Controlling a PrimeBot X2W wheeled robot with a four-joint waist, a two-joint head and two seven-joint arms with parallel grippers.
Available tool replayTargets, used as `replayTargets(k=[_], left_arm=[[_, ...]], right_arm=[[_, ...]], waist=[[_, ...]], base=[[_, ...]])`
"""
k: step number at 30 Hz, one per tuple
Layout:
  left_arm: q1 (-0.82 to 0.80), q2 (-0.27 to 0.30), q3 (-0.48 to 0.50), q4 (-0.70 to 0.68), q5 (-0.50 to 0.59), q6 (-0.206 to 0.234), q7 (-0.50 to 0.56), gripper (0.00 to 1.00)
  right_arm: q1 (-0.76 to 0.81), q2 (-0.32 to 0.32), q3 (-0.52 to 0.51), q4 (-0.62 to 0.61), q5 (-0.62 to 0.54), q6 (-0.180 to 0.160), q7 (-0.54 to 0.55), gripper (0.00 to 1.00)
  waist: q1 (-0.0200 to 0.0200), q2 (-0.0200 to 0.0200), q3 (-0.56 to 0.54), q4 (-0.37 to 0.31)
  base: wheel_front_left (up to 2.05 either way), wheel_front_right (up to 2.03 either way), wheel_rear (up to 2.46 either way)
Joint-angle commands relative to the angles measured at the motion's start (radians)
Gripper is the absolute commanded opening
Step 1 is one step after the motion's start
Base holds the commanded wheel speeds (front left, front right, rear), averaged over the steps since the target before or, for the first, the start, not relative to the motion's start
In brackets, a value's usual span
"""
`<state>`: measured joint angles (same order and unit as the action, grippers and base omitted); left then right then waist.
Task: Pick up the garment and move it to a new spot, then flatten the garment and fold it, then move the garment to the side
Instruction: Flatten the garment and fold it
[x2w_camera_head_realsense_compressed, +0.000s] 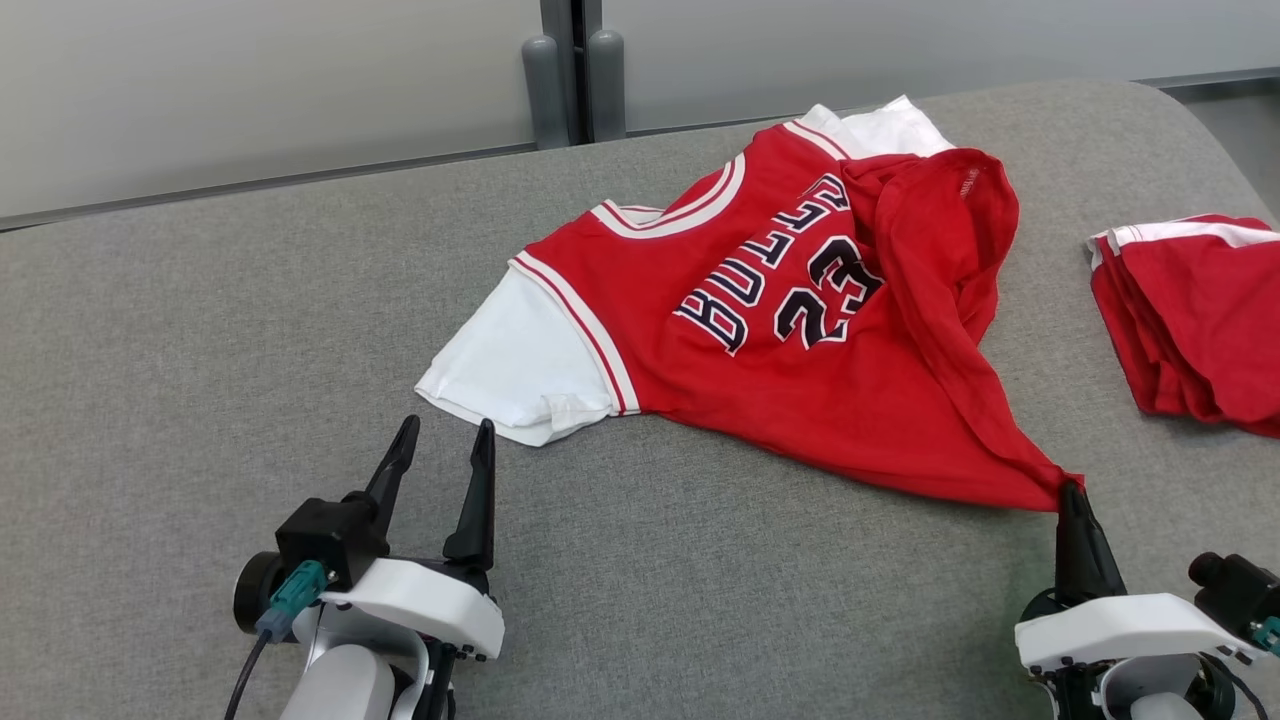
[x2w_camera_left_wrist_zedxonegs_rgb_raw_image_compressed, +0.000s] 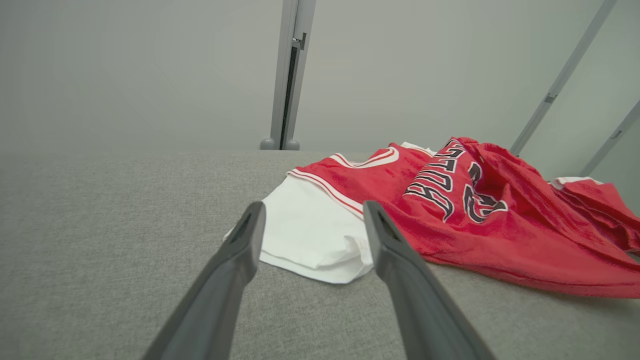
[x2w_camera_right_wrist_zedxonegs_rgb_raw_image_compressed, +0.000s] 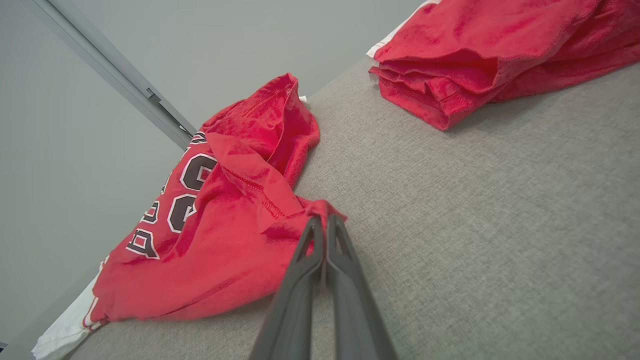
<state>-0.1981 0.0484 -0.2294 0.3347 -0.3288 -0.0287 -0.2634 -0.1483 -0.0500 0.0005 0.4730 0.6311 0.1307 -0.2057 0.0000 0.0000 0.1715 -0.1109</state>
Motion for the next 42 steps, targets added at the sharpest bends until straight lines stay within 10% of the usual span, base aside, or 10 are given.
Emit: replayTargets(k=[1, 26, 27, 28, 42], left_arm=[[-0.025, 0.004, -0.003, 0.028, 0.009, 0.011, -0.001, 1.00], [-0.511, 0.040, -0.056, 0.802, 0.056, 0.071, 0.060, 1.00], [-0.513, 0.037, -0.061, 0.817, 0.057, 0.062, 0.062, 0.30], [-0.516, 0.035, -0.064, 0.829, 0.054, 0.052, 0.062, 0.00], [-0.542, 0.006, -0.030, 0.762, -0.095, -0.090, 0.007, 0.00]], right_arm=[[-0.013, -0.002, 0.001, 0.004, -0.001, 0.000, -0.010, 0.00], [-0.122, -0.002, 0.069, -0.011, -0.022, 0.000, -0.043, 0.00], [-0.122, -0.002, 0.069, -0.009, -0.022, 0.000, -0.044, 0.00], [-0.122, -0.002, 0.069, -0.007, -0.023, 0.000, -0.046, 0.00], [-0.166, -0.020, 0.065, -0.037, 0.014, 0.000, -0.047, 0.00]], waist=[[0.0000, 0.0000, 0.005, 0.000], [0.0000, 0.0000, 0.131, -0.068], [0.0000, 0.0000, 0.129, -0.066], [0.0000, 0.0000, 0.128, -0.063], [0.0000, 0.0000, 0.029, 0.008]], base=[[0.00, 0.00, 0.00], [0.00, 0.00, 0.00], [0.00, 0.00, 0.00], [0.00, 0.00, 0.00], [0.00, 0.00, 0.00]])
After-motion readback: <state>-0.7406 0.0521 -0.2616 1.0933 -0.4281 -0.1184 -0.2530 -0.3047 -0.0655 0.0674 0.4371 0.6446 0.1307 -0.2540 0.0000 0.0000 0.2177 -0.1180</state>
